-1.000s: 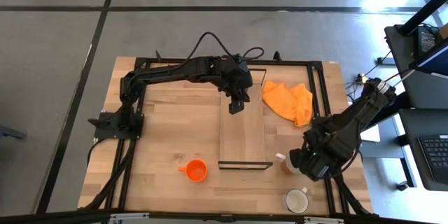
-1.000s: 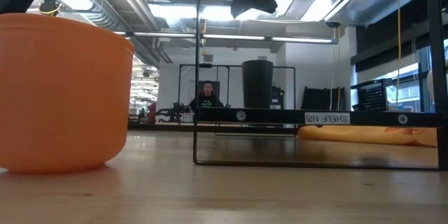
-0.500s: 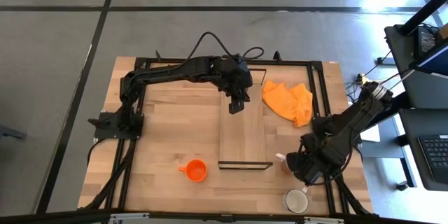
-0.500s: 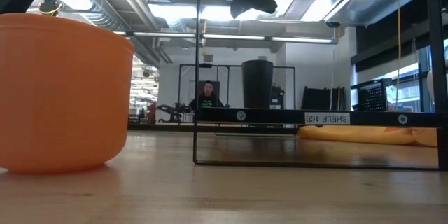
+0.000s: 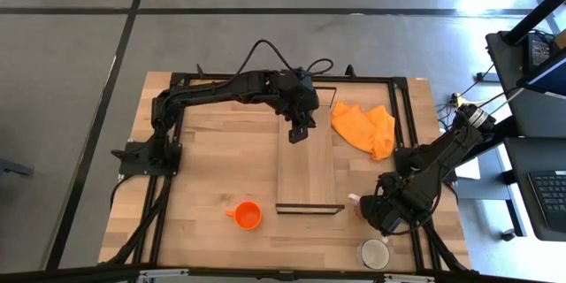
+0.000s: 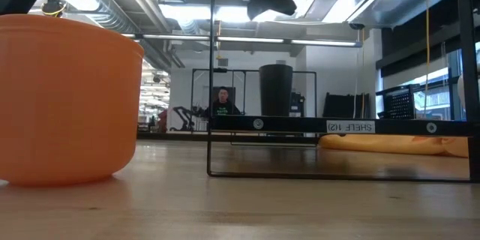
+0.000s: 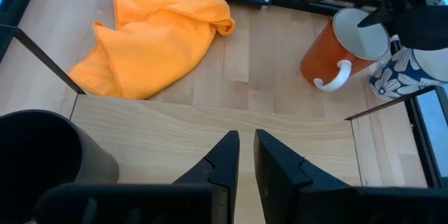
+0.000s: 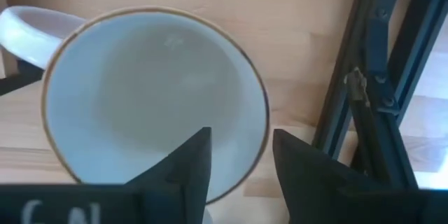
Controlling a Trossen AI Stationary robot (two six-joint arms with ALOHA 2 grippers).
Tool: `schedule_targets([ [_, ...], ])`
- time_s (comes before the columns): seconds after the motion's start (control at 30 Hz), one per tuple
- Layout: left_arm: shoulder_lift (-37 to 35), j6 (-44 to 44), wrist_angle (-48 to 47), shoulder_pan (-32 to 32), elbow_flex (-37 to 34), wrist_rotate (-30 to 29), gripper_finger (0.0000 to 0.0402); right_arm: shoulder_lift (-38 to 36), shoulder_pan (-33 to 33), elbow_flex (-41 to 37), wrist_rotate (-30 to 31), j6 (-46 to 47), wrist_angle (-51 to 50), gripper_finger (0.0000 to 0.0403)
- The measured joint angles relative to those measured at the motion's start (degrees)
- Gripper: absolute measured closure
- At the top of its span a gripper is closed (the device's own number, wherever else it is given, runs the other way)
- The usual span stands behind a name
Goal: Stack small to large cups/mugs on shelf
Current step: Put the red pattern mug align with the black cup on the shelf
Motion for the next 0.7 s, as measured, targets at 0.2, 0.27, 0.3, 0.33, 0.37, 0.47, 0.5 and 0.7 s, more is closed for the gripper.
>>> schedule_targets([
  [0.2,0.00,0.10,-0.24,0.51,0.00,0.00,0.0363,0.83,0.02,0.02,-0.39,0.09,-1.96,0.0249],
  [0.27,0.00,0.33,-0.48,0.53,0.00,0.00,0.0363,1.55,0.00,0.02,-0.37,0.09,-2.50,0.0249],
  [0.3,0.00,0.36,-0.78,0.53,0.00,0.00,0.0363,1.81,0.00,0.02,-0.37,0.09,-2.46,0.0249],
  [0.33,0.00,0.36,-1.07,0.52,0.00,0.00,0.0363,2.05,0.00,0.02,-0.39,0.09,-2.42,0.0249],
  [0.37,0.01,0.37,-1.20,0.51,0.00,0.00,0.0363,2.28,0.00,0.02,-0.37,0.09,-2.27,0.0249],
  [0.47,0.02,0.40,-1.28,0.52,0.00,0.00,0.0363,2.88,0.01,0.02,-0.44,0.06,-2.39,0.0249],
  [0.5,0.02,0.40,-1.29,0.51,0.00,0.00,0.0363,3.12,0.01,0.02,-0.45,0.04,-2.39,0.0249],
  [0.7,0.02,0.40,-1.27,0.51,0.00,-0.01,0.0363,4.33,0.02,0.02,-0.55,-0.13,-2.37,0.0281],
])
